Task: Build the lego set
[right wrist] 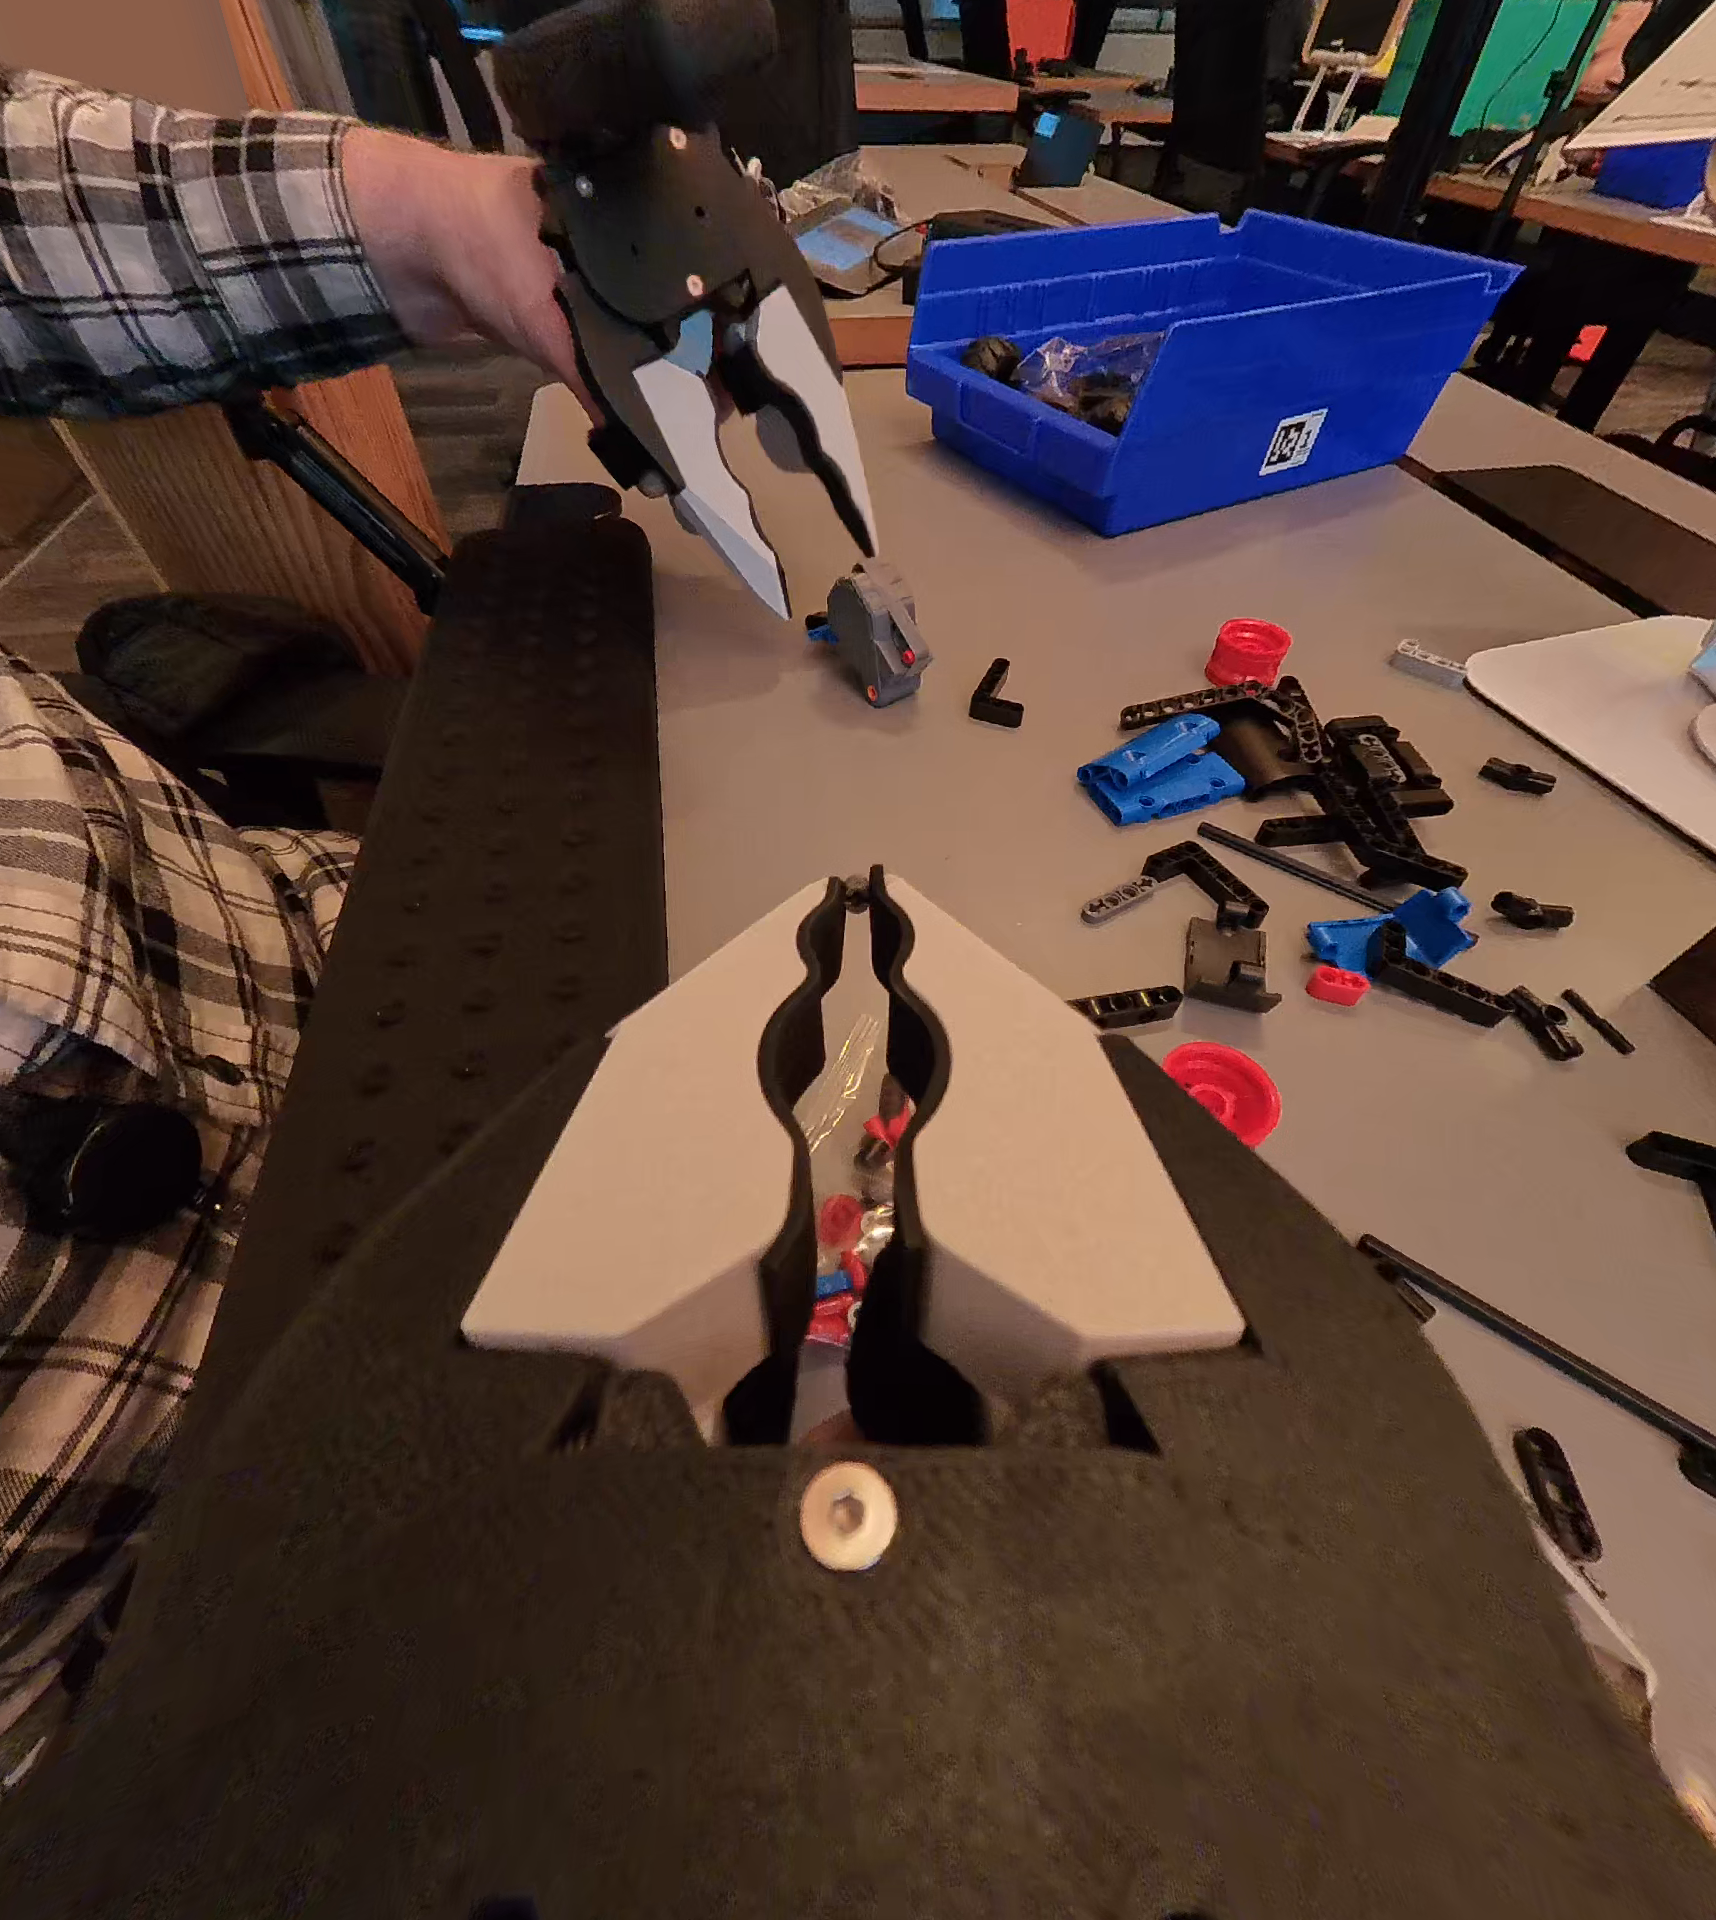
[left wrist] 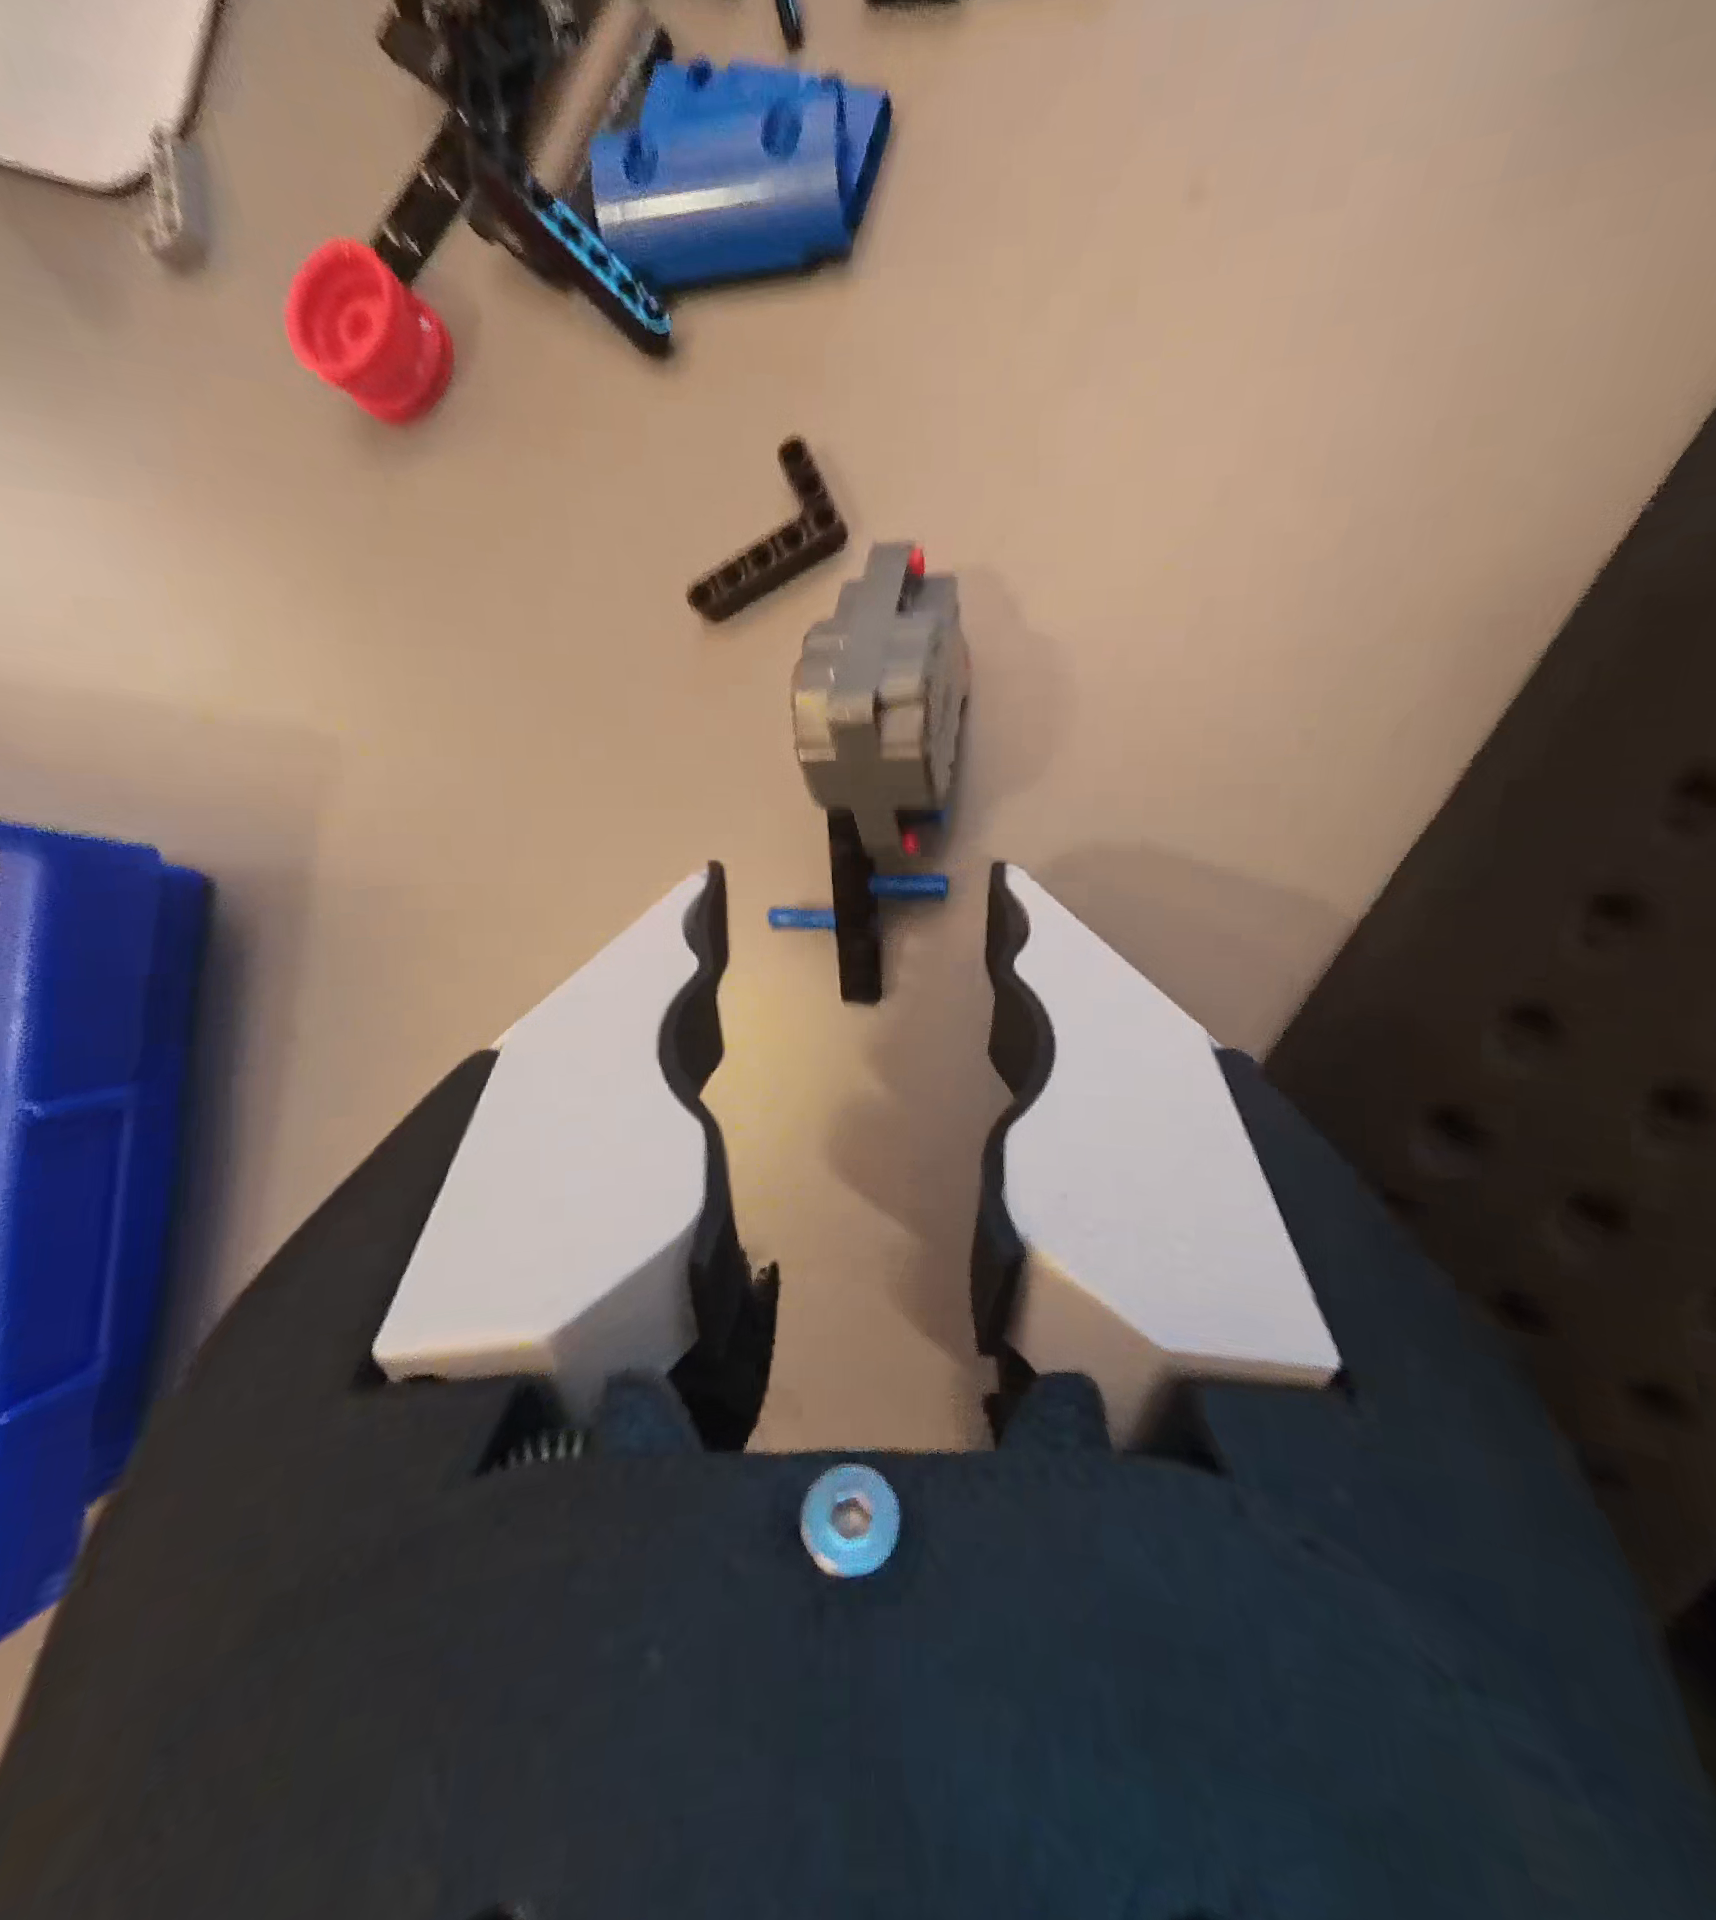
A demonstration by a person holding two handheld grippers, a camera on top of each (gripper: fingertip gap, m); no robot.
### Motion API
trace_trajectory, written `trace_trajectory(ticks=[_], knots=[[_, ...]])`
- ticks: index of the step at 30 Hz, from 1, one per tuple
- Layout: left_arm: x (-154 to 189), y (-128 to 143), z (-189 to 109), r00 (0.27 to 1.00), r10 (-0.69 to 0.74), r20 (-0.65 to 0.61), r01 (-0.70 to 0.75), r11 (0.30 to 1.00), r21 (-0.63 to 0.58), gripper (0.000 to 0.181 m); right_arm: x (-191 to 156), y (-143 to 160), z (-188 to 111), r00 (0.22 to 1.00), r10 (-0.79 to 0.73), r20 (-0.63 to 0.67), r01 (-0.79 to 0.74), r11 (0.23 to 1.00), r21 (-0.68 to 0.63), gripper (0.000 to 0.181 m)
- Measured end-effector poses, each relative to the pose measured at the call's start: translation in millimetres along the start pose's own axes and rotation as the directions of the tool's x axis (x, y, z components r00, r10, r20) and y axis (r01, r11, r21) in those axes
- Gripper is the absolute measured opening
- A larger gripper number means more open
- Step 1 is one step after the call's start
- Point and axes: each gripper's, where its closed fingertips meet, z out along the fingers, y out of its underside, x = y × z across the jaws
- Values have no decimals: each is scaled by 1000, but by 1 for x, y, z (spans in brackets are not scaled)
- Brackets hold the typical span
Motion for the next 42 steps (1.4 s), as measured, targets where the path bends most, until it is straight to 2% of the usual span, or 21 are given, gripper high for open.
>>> trace_trajectory(ticks=[3, 4, 6, 9, 17, 23, 26, 30, 33, 38, 42], knots=[[0, -18, 6, 1000, 9, 0, -9, 1000, 7, 51, 1, 0, 1, 1000, 6, -1, -6, 1000, 0, 3], [-3, -20, 10, 1000, 18, 18, -18, 1000, -14, 48, 1, 0, 1, 1000, 7, -2, -7, 1000, 0, 3], [-1, -23, 18, 999, 50, -4, -50, 998, -29, 31, 2, 0, 0, 1000, 8, -6, -8, 1000, 2, 3], [1, -30, 21, 999, 37, -25, -37, 999, -10, 25, 3, 0, -1, 1000, 15, -10, -15, 1000, 7, 3], [43, -62, 26, 958, 231, -171, -223, 973, 64, 24, 2, 1, 0, 1000, 13, -2, -13, 1000, 2, 2], [56, -83, 35, 915, 326, -238, -294, 943, 158, 24, 2, 0, -2, 1000, 18, -5, -18, 1000, 12, 2], [57, -85, 37, 919, 305, -248, -274, 949, 154, 25, 2, 0, -2, 1000, 19, -3, -19, 1000, 9, 3], [55, -82, 34, 927, 295, -233, -262, 951, 162, 50, 2, 0, -3, 1000, 19, -3, -19, 1000, 12, 3], [49, -77, 20, 938, 263, -227, -224, 957, 182, 55, 2, -1, -3, 1000, 18, -4, -18, 1000, 15, 2], [28, -72, -1, 965, 202, -167, -167, 965, 202, 52, 1, -1, -2, 1000, 19, 2, -19, 1000, 14, 3], [35, -78, 3, 964, 220, -152, -188, 961, 202, 49, 2, -1, -2, 1000, 29, 5, -29, 999, 18, 3]])
